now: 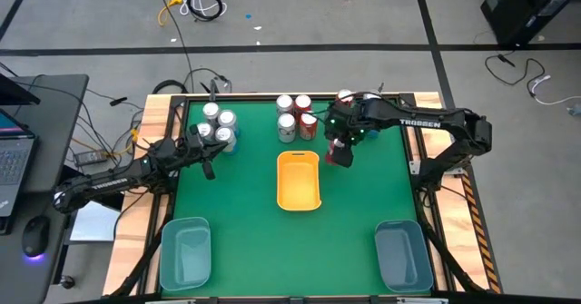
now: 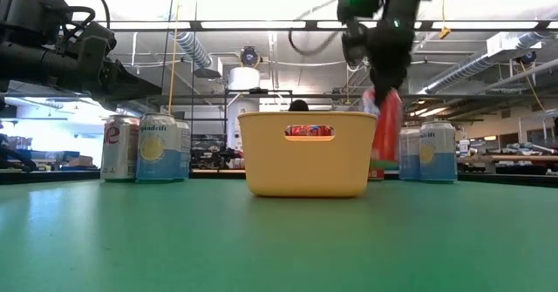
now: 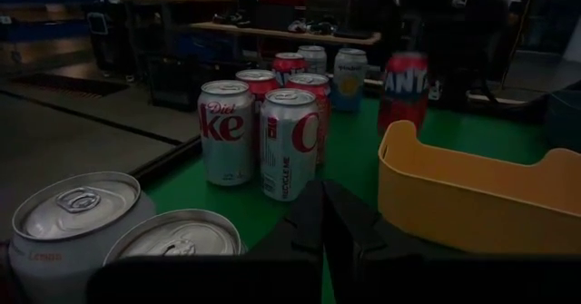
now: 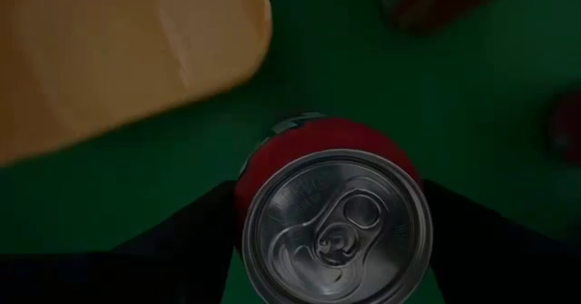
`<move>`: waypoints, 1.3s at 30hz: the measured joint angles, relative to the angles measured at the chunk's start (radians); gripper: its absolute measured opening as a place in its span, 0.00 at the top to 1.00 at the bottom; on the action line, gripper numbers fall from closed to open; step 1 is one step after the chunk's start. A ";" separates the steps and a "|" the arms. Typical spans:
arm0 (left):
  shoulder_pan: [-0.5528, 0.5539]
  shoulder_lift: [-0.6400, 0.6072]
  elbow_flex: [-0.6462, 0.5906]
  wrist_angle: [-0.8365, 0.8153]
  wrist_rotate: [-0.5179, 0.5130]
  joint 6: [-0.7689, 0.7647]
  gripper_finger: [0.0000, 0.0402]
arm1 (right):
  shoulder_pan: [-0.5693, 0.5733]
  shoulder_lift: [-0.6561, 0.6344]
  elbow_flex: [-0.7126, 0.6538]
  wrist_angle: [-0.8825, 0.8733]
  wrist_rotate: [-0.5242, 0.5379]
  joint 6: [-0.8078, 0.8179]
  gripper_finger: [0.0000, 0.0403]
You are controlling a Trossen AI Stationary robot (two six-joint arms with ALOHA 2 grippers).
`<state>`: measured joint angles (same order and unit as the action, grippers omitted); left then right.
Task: Sort soda cans
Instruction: Put the bottom right orange soda can into the yellow bin
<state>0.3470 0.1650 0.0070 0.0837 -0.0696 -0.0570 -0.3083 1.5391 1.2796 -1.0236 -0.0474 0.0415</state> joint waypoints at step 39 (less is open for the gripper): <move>0.000 0.011 0.000 0.008 0.000 0.001 0.98 | 0.202 0.616 0.800 -0.225 0.035 -0.121 0.29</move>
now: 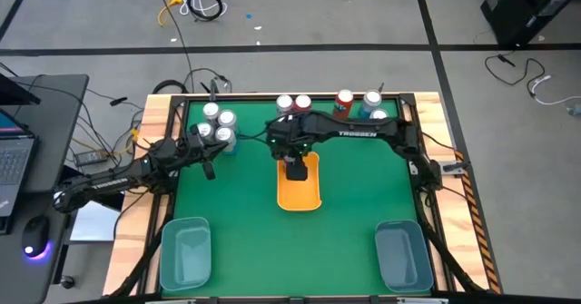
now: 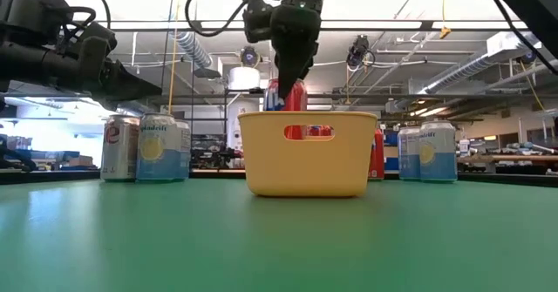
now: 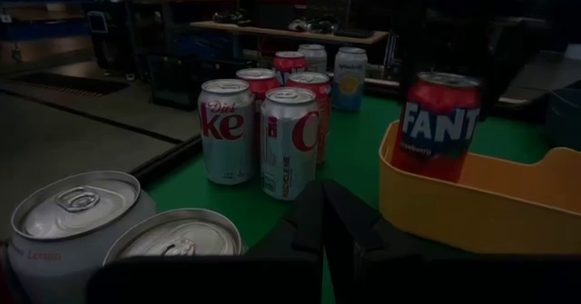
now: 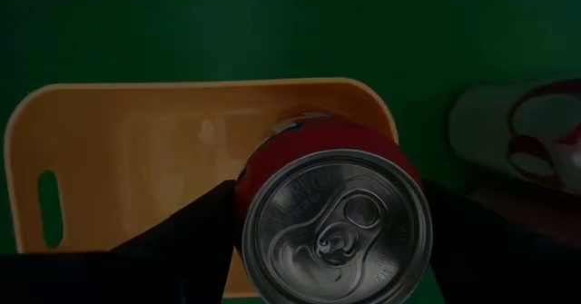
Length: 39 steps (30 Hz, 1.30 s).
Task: Sort soda cans
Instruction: Put the bottom right orange soda can into the yellow bin, then put the top right orange soda can into the yellow bin
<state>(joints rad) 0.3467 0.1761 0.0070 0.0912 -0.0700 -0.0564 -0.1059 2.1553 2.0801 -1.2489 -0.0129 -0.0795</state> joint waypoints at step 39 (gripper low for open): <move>0.000 0.002 0.000 -0.007 0.004 0.001 0.98 | 0.043 0.051 0.278 -0.199 0.280 -0.075 0.07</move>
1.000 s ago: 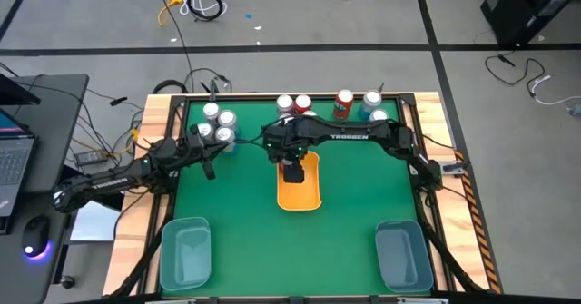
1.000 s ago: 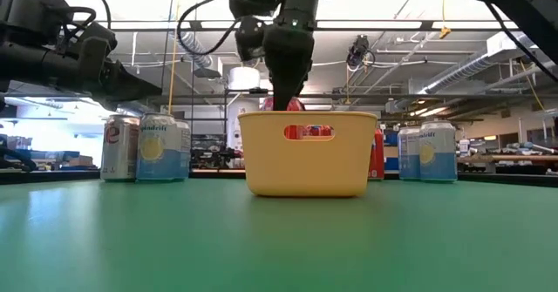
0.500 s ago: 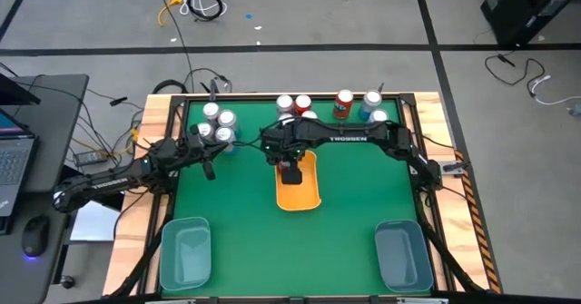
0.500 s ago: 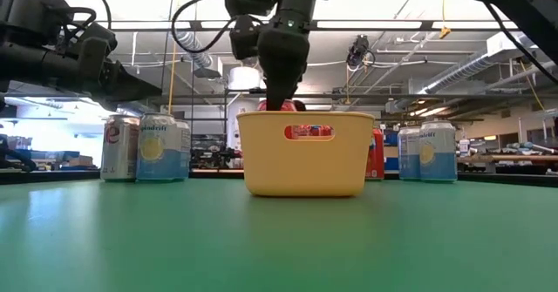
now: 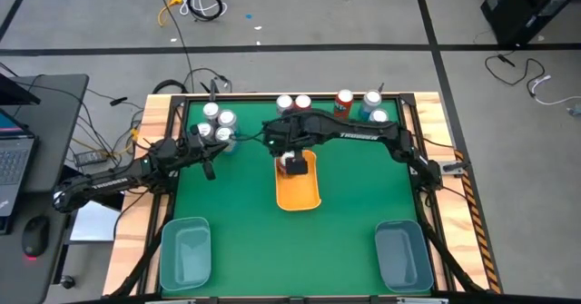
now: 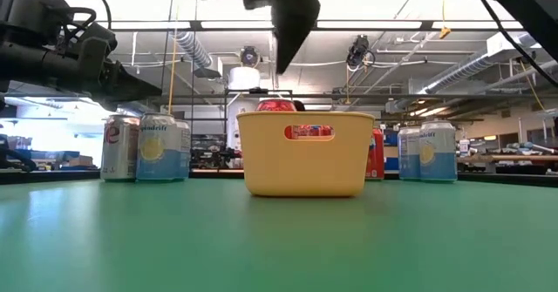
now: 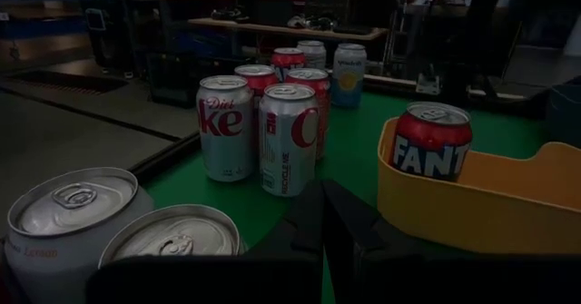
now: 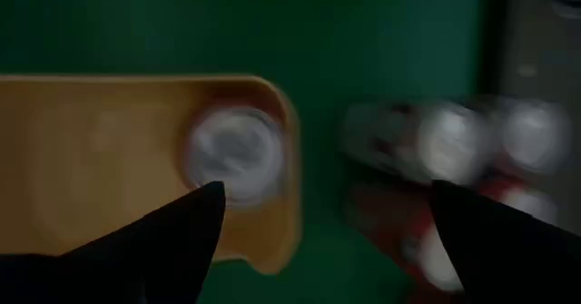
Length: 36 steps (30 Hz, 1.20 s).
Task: Sort soda cans
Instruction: Put the top right orange soda can into the yellow bin
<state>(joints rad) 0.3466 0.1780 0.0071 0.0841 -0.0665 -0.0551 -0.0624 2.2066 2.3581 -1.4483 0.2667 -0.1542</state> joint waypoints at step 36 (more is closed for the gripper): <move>0.000 0.000 0.000 0.000 0.035 -0.017 0.98 | -0.731 -0.230 -0.458 0.123 -0.264 -0.170 0.21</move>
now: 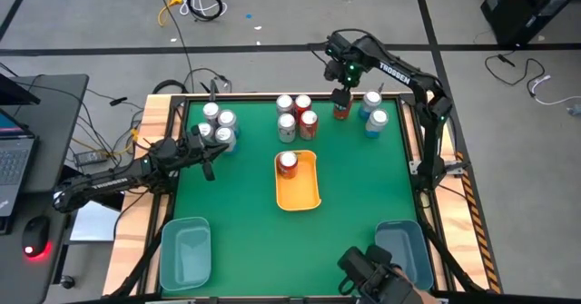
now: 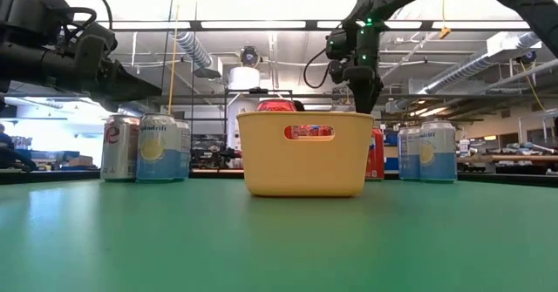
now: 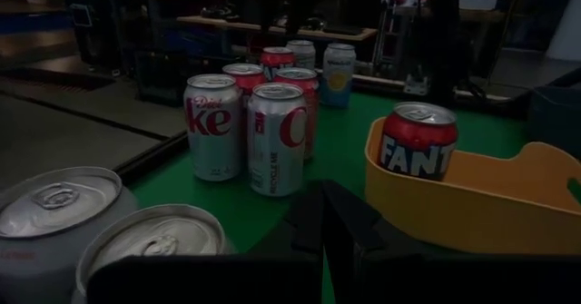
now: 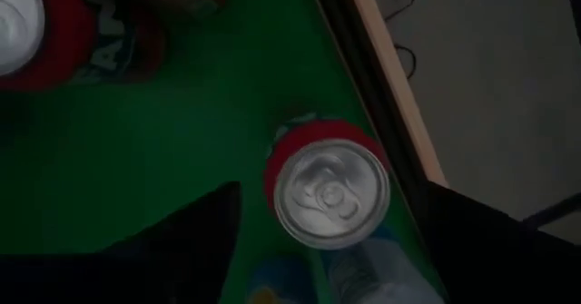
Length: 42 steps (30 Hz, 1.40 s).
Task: Sort soda cans
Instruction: Put the top right orange soda can into the yellow bin
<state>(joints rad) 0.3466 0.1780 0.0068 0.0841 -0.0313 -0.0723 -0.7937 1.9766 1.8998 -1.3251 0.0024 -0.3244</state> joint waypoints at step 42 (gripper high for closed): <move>0.000 0.000 0.000 0.000 -0.001 -0.007 0.98 | 0.436 -0.010 0.270 -0.236 -0.058 0.167 0.28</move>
<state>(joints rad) 0.3466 0.1780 0.0071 0.0845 -0.0326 -0.0792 -0.3580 1.9669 2.1696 -1.5607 -0.0557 -0.1576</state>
